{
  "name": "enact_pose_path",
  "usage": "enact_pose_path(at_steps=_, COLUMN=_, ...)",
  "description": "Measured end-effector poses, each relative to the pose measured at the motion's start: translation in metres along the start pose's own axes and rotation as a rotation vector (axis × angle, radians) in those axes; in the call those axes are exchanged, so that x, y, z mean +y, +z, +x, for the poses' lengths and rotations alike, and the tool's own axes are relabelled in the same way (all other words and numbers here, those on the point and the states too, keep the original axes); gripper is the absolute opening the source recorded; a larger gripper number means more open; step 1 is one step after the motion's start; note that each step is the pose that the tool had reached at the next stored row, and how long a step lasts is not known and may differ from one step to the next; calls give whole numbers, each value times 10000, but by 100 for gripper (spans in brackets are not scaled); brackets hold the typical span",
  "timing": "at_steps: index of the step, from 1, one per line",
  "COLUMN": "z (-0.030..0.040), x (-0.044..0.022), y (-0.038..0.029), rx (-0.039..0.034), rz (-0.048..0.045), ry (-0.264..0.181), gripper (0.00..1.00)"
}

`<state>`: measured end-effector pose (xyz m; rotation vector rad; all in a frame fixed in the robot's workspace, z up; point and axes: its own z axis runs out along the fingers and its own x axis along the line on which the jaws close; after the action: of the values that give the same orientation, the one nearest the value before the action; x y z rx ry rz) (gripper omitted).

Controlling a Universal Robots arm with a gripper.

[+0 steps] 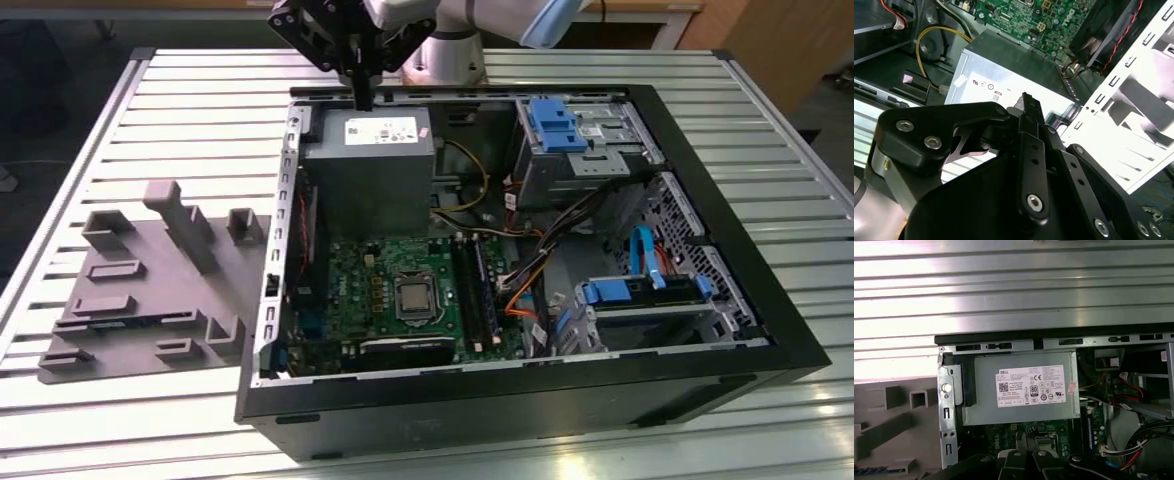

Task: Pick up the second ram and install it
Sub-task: 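Reach for the second ram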

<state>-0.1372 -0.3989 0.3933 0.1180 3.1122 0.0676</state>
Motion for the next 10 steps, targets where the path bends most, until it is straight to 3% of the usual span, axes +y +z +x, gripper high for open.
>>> enact_pose_path(at_steps=10, z=61, x=-5, y=-2, rx=0, rz=0, ry=0, gripper=11)
